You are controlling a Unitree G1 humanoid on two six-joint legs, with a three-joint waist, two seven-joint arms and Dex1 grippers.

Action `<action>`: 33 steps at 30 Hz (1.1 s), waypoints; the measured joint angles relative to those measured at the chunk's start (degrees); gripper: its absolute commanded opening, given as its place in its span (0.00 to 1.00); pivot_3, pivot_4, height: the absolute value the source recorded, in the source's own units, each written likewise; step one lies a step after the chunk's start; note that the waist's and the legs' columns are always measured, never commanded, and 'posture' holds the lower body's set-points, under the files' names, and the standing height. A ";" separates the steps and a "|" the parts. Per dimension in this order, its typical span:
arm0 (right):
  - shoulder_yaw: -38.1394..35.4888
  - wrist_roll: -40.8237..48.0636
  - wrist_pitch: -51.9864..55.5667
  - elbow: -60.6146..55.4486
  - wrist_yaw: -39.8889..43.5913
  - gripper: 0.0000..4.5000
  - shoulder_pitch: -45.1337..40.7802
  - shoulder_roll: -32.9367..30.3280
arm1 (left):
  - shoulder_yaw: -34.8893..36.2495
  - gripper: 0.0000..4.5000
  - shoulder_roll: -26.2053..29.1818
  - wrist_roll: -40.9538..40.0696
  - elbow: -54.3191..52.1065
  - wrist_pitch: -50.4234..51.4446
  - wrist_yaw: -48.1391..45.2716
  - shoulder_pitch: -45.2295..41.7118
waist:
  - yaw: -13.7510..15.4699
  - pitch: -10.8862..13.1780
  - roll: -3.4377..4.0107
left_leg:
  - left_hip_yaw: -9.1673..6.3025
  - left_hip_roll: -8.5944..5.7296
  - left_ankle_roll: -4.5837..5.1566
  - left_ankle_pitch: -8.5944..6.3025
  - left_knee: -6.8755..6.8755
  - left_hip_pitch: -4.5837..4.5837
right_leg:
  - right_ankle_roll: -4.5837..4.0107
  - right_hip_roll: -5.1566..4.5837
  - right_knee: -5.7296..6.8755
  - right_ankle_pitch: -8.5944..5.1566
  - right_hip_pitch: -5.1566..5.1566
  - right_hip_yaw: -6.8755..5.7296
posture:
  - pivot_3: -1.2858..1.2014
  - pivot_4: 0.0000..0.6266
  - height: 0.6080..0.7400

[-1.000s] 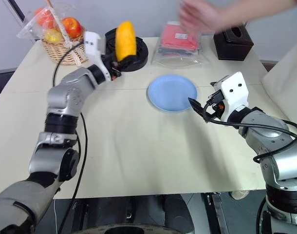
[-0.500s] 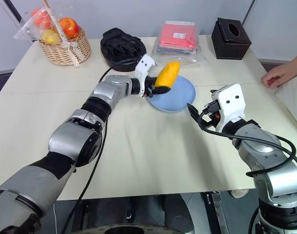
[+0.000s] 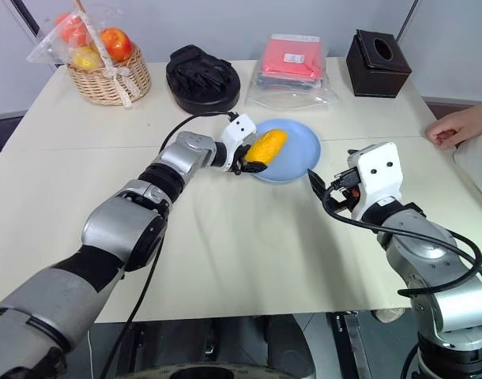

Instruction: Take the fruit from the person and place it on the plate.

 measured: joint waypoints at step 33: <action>-0.51 0.06 0.21 0.51 3.52 1.00 -0.73 -1.64 | 11.80 0.99 15.78 -10.02 -33.95 18.28 -9.84 11.86 | -0.48 -0.02 0.04 | -0.13 0.24 -0.17 0.09 -0.01 0.10 | -0.01 0.01 0.43 -0.01 -0.06 0.11 | 0.52 0.24 1.00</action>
